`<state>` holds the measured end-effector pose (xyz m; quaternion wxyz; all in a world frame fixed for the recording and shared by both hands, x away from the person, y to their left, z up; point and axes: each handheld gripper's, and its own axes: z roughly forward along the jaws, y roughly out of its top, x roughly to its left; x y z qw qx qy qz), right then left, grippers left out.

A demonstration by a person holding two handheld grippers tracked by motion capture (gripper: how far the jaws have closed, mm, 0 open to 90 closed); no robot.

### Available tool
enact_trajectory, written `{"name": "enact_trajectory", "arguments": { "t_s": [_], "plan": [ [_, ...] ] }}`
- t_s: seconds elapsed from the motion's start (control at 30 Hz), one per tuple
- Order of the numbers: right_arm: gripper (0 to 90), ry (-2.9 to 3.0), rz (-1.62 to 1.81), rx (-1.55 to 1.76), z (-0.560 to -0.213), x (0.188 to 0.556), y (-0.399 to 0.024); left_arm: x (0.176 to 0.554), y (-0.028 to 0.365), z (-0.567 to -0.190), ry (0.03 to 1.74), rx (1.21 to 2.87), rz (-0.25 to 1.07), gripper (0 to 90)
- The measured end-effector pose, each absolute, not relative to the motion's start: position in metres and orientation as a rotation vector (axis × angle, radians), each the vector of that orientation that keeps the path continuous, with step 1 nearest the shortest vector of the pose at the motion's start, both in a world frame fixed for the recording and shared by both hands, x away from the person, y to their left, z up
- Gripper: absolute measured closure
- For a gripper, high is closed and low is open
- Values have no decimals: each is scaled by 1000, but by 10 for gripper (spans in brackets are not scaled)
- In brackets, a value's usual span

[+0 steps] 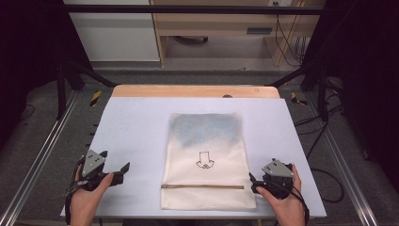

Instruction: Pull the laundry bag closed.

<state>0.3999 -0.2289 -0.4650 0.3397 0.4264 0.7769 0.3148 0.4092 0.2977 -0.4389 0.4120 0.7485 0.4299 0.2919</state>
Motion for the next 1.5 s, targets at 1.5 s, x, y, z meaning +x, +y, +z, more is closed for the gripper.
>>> {"name": "enact_trajectory", "arguments": {
  "t_s": [1.5],
  "plan": [
    [347,2528,826,635,-395,413,-103,403,289,-445,1127,1918,756,69]
  ]
}}
